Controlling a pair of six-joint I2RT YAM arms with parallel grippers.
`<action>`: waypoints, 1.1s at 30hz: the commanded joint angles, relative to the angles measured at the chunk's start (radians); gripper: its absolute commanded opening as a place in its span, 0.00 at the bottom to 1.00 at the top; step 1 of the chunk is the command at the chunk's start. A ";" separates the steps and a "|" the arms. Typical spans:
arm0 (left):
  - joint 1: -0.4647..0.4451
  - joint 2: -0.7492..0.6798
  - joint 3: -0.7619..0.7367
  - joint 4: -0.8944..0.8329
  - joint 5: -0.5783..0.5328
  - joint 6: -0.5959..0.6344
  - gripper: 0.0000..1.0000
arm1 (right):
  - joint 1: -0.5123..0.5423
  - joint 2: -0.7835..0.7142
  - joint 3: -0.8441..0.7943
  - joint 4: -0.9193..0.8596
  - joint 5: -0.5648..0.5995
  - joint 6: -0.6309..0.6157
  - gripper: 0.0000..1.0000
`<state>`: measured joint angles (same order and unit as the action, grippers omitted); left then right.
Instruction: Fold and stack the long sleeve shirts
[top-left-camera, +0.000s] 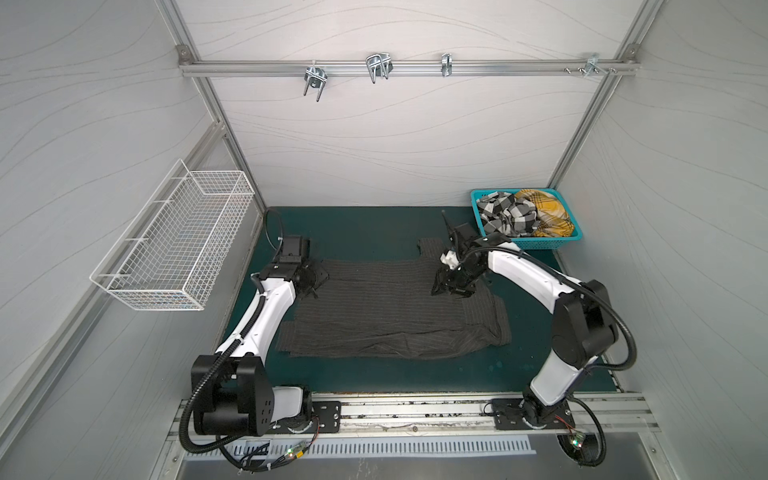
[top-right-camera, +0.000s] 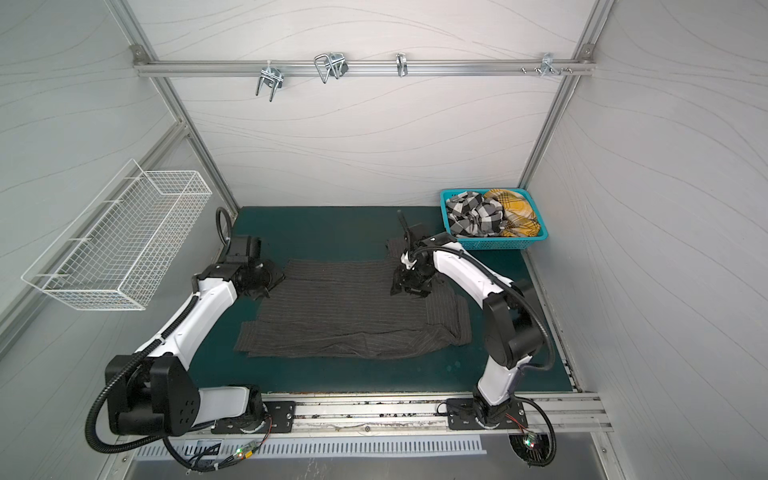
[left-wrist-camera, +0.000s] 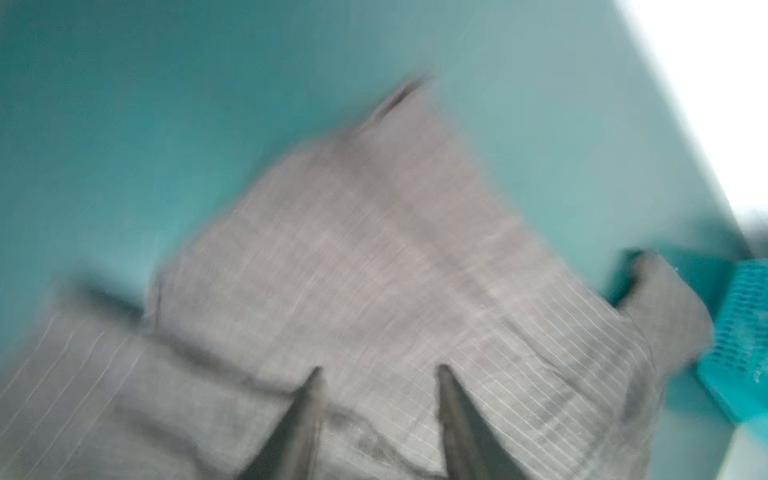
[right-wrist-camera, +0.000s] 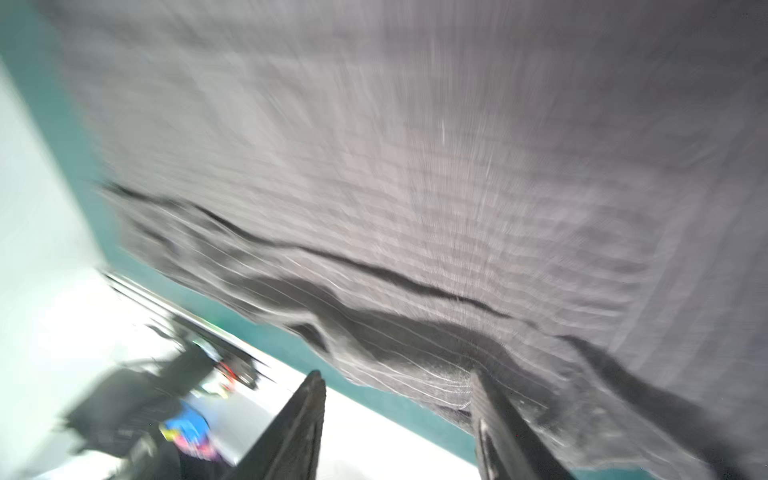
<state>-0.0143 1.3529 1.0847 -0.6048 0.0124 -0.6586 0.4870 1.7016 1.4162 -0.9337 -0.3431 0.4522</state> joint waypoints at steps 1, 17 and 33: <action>0.003 0.163 0.183 0.027 -0.067 0.194 0.52 | -0.067 -0.023 0.057 -0.039 0.021 0.038 0.58; 0.063 0.873 0.859 -0.259 0.048 0.333 0.47 | -0.206 -0.016 0.037 0.003 -0.013 0.055 0.57; 0.070 0.983 0.854 -0.297 0.002 0.322 0.42 | -0.231 -0.020 0.006 0.016 -0.027 0.055 0.53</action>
<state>0.0517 2.3199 1.9129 -0.8722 0.0433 -0.3439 0.2619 1.7000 1.4200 -0.9134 -0.3576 0.5049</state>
